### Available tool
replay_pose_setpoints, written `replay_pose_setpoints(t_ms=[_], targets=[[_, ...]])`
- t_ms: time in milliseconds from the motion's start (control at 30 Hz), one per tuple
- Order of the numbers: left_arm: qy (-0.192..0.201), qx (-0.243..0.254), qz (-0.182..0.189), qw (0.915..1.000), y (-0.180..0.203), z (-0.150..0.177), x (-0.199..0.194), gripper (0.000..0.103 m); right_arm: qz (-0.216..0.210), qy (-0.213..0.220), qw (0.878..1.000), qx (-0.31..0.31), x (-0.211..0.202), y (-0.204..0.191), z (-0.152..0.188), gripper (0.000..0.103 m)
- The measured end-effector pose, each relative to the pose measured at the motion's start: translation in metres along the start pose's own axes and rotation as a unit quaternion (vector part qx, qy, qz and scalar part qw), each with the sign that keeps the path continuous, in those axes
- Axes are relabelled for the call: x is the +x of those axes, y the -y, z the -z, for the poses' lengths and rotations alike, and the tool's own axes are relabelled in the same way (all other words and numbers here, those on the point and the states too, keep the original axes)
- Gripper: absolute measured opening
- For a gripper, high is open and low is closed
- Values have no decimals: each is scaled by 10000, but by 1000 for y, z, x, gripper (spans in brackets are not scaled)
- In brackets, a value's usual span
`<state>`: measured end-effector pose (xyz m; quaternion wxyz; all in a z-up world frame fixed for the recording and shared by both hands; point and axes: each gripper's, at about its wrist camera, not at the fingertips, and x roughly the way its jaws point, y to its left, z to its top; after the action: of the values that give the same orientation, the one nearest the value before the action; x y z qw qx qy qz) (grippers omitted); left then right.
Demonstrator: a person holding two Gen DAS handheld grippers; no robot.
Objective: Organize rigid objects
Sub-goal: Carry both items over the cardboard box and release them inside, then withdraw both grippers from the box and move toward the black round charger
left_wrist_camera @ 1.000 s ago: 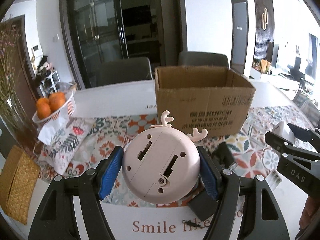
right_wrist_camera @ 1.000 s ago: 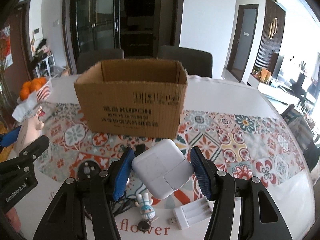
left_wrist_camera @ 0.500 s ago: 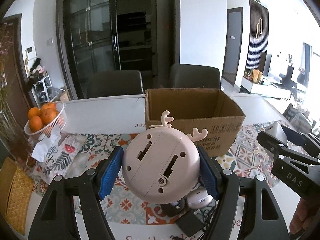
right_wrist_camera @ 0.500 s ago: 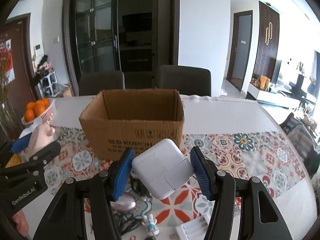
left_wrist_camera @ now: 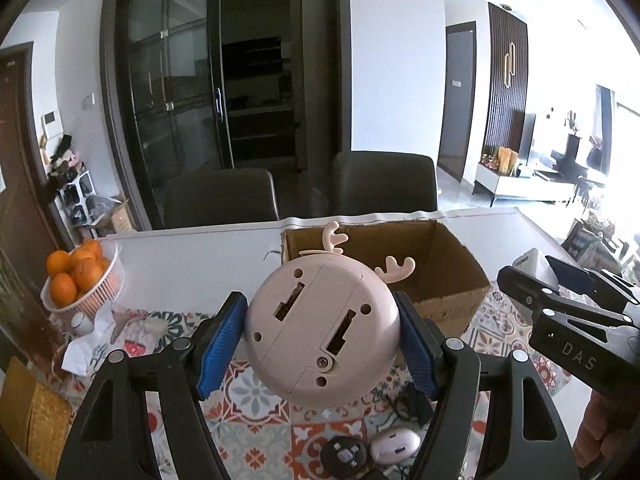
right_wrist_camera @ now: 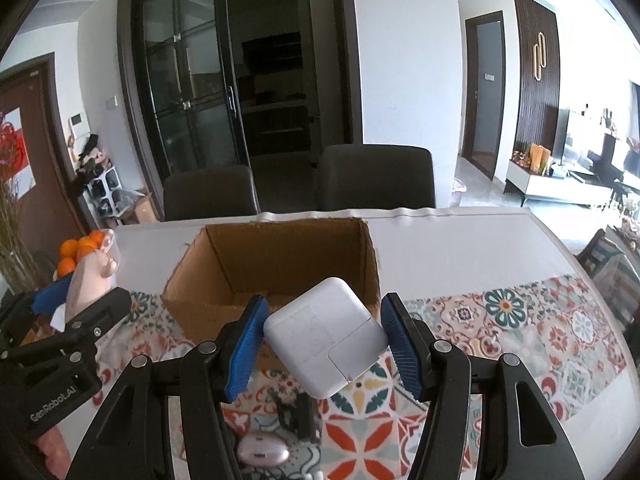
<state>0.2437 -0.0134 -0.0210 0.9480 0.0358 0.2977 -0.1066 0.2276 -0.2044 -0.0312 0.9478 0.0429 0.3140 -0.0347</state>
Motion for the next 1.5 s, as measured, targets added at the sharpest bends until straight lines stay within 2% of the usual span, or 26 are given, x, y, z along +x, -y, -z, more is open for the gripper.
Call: replay_pose_setpoints(t_ms=[233, 467, 700, 1100, 1267, 1400, 1500], targets=[[-254, -116, 127, 9995, -4, -20, 26, 72, -87, -66, 9999, -118, 20, -3, -24, 59], [-484, -11, 119, 9988, -3, -38, 49, 72, -218, -267, 9993, -165, 46, -3, -45, 59], [-803, 6, 173, 9966, 2, -55, 75, 72, -411, -707, 9966, -127, 79, -1, -60, 59], [-1535, 79, 232, 9878, 6, -52, 124, 72, -456, -1367, 9895, -89, 126, 8, -58, 59], [-1718, 106, 195, 9849, 6, -49, 135, 72, -484, -1582, 9862, -49, 138, 11, -53, 59], [-1600, 109, 72, 9870, 5, -51, 132, 87, -465, -1677, 9847, 14, 143, 12, -51, 63], [-1504, 118, -6, 9886, 3, -51, 127, 87, -389, -1629, 9859, 20, 140, 12, -52, 64]])
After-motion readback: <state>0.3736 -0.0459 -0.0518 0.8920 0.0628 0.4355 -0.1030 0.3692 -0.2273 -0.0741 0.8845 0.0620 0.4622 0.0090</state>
